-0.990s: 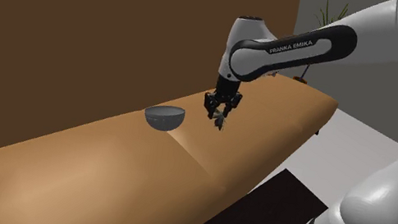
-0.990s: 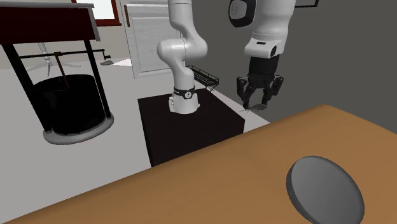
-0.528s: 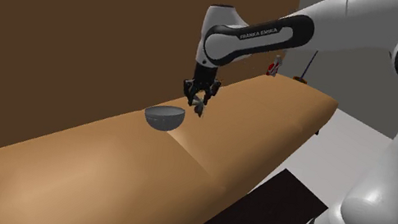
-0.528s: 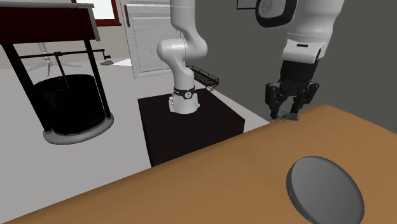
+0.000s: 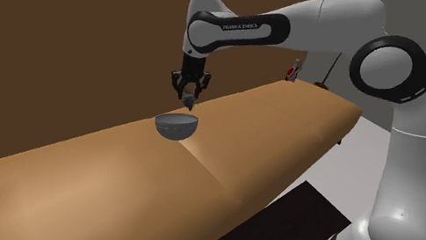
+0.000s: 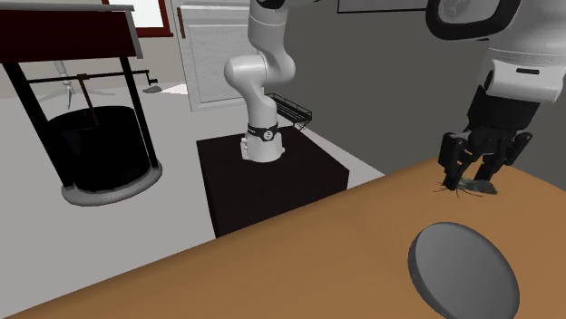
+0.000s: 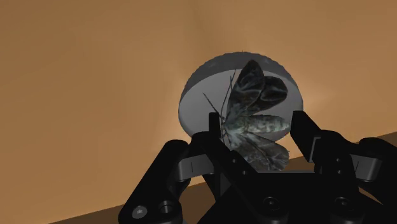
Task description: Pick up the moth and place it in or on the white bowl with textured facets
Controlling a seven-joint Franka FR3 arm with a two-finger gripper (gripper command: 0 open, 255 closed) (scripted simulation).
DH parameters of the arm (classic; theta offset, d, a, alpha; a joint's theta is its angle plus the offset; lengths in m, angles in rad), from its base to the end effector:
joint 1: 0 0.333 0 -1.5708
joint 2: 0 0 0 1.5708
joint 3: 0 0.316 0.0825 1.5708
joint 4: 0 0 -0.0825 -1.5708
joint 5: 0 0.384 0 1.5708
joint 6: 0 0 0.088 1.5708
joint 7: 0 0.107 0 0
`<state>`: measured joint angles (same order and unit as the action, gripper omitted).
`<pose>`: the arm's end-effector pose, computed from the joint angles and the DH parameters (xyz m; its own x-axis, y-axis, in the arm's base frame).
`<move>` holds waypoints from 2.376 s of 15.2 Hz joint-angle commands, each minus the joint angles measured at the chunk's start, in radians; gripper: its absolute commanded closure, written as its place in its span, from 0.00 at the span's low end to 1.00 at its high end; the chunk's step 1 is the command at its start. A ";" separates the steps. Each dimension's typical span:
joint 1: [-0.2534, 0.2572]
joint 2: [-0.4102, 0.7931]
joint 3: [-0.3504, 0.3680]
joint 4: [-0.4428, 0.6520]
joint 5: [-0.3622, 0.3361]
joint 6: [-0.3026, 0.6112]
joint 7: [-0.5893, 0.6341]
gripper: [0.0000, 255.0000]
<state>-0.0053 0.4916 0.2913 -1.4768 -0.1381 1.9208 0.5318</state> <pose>0.6726 0.1544 0.3998 0.9739 -0.2256 -0.0265 -0.2255 -0.9742 0.0067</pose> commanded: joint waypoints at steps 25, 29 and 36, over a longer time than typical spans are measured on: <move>0.026 0.155 -0.020 0.027 -0.039 0.125 0.022 1.00; 0.026 0.155 -0.020 0.027 -0.039 0.125 0.022 0.00; 0.026 0.114 -0.011 0.090 -0.025 0.022 0.013 0.00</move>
<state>0.0188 0.6046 0.2797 -1.4050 -0.1643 1.9610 0.5461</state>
